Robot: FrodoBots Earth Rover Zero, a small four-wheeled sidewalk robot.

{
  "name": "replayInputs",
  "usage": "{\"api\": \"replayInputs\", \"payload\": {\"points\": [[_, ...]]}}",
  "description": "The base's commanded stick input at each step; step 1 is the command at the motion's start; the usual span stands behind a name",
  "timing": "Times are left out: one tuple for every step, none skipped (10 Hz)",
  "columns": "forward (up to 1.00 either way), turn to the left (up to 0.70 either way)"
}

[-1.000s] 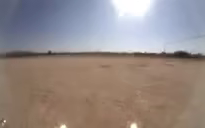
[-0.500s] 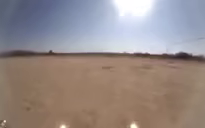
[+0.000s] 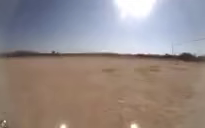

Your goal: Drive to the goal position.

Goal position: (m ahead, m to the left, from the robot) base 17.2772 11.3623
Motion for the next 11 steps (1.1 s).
{"api": "replayInputs", "payload": {"points": [[1.00,0.00],[1.00,0.00],[1.00,0.00],[1.00,0.00],[1.00,0.00],[1.00,0.00],[1.00,0.00],[1.00,0.00],[1.00,0.00],[1.00,0.00],[1.00,0.00]]}}
